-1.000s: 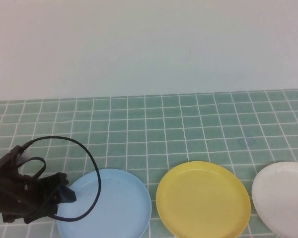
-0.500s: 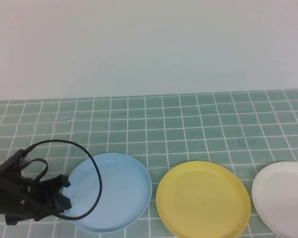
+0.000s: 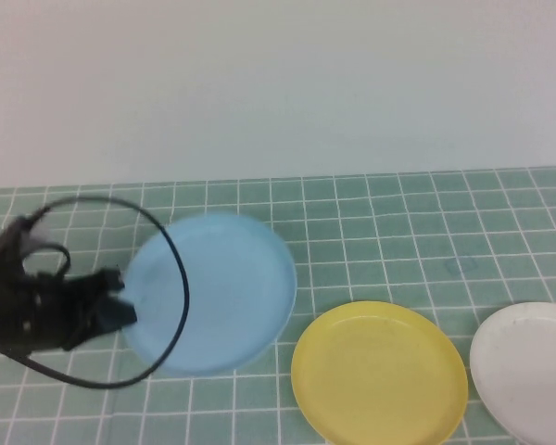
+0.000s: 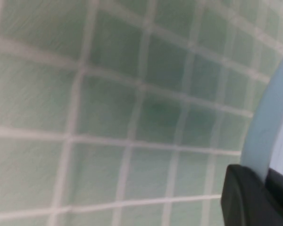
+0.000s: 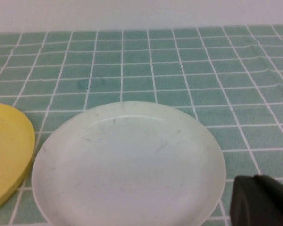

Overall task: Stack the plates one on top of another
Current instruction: Pick up the blue plate, then place the blue plate on the yellow plate

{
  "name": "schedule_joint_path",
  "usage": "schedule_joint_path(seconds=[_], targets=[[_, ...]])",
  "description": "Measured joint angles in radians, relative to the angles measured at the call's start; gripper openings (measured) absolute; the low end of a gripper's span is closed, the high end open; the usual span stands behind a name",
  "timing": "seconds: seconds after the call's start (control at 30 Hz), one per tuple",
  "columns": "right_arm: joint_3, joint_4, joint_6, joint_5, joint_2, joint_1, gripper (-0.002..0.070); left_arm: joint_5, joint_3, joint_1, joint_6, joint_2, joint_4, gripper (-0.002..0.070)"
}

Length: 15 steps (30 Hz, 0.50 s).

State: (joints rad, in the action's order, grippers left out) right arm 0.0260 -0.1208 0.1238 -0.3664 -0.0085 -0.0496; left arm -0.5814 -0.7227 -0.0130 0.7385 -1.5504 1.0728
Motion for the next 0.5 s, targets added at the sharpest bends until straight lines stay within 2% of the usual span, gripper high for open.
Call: schedule_joint_path(seconds=[0.13,0.27,0.5], targets=[[0.000,0.000,0.000,0.000,0.000,0.000,-0.0002,-0.089,-0.089,0.004,-0.037,0.046,0.000,0.0008],[0.000,0.000,0.001,0.000,0.000,0.000,-0.0002,-0.179,-0.181,0.068,-0.131,0.052,-0.071,0.0007],[0.000,0.000,0.001,0.000,0.000,0.000,-0.0002,-0.158,-0.274,0.298,-0.368,0.041,-0.348,0.0006]])
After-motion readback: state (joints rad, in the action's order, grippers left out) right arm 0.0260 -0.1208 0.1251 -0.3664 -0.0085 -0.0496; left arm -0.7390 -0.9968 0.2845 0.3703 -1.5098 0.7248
